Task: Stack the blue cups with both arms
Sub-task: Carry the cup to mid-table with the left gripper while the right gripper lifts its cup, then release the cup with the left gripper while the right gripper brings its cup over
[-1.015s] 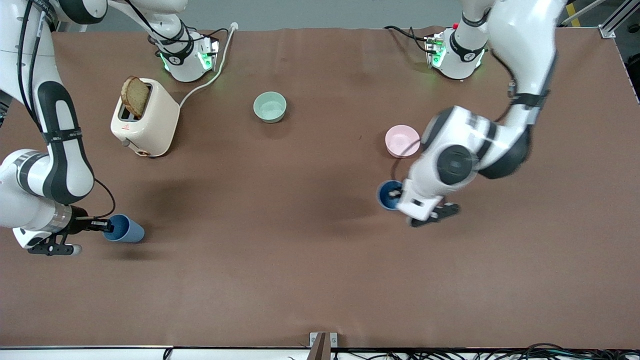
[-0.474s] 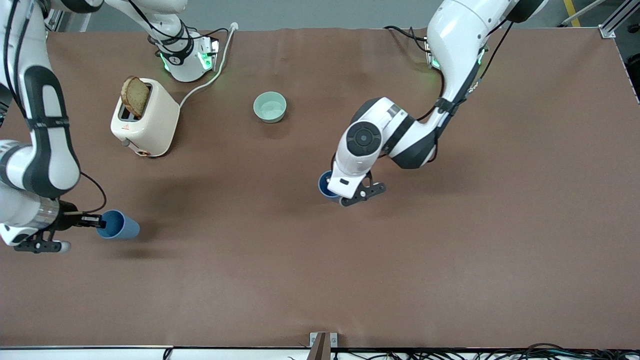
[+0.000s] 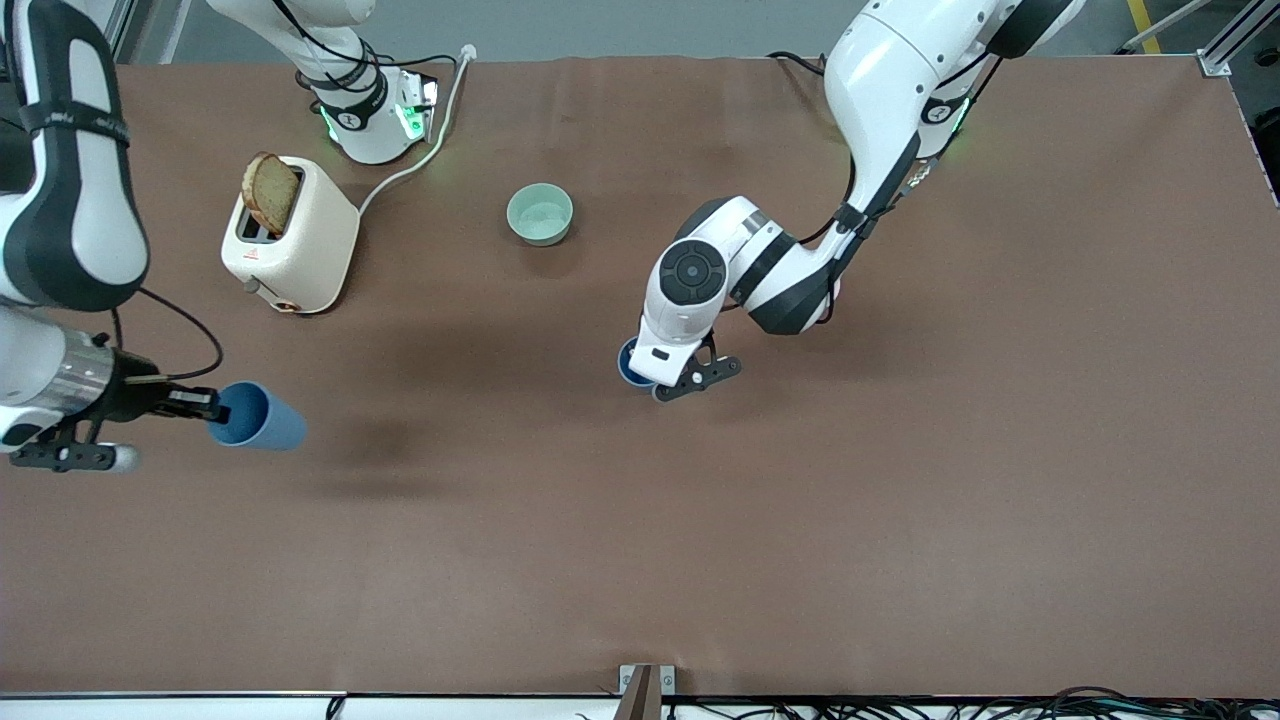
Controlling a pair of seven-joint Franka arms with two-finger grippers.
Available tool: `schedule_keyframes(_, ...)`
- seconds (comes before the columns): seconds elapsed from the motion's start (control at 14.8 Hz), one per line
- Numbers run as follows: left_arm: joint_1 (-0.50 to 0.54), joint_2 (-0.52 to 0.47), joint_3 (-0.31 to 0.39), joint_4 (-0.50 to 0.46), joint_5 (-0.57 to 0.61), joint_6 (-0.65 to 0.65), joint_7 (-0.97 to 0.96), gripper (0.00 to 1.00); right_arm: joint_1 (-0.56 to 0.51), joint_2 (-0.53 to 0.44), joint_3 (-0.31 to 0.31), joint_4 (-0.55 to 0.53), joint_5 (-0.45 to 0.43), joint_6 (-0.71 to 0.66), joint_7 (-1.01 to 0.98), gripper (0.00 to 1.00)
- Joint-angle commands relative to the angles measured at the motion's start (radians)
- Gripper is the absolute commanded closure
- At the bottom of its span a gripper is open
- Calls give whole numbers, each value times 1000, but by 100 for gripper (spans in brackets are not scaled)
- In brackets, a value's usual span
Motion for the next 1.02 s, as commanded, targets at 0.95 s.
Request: schedule_keyframes(0.95, 439, -615, 25, 58, 114, -513, 573, 0, 86, 34, 520, -49, 5, 177, 772, 98)
